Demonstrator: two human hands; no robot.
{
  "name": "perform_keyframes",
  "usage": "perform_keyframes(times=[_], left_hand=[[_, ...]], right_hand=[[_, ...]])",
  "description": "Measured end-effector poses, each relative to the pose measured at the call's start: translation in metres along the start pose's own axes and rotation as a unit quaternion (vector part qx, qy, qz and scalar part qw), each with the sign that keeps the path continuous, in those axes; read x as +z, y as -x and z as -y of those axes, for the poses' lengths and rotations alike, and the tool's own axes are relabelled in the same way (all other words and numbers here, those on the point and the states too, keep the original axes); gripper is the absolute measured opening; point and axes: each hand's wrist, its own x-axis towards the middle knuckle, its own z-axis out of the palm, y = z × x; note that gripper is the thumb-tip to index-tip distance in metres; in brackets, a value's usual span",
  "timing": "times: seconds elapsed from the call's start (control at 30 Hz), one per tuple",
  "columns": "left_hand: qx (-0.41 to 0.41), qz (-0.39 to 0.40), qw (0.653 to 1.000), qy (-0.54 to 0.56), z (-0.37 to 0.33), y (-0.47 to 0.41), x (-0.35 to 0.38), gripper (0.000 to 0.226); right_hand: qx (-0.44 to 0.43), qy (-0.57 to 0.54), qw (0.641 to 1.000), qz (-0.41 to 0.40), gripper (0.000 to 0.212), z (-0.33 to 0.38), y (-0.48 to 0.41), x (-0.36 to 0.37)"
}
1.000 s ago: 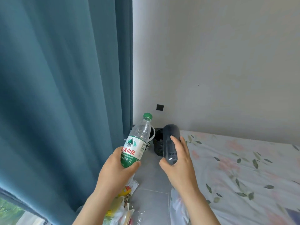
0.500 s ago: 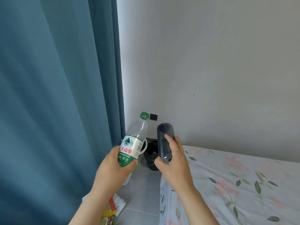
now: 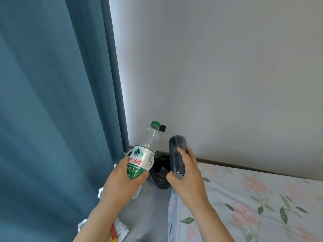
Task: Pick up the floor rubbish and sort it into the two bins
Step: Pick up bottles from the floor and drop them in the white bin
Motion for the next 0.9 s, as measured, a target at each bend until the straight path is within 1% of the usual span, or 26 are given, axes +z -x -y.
perform_keyframes(times=[0.27,0.57,0.7,0.9], left_hand=[[-0.021,0.004,1.0,-0.014,-0.002,-0.096,-0.007,0.055],[-0.036,0.017,0.999,-0.024,-0.008,-0.187,-0.008,0.043],[-0.051,0.022,0.998,-0.022,-0.009,-0.22,-0.004,0.046],[-0.075,-0.01,0.997,-0.032,-0.012,-0.286,0.003,0.051]], right_hand=[[0.009,0.007,1.0,0.029,0.076,0.001,-0.093,0.034],[0.026,0.021,0.997,0.063,0.077,-0.003,-0.176,0.066],[0.036,0.026,0.996,0.072,0.075,-0.009,-0.216,0.07],[0.032,0.013,0.994,0.106,0.074,-0.017,-0.292,0.084]])
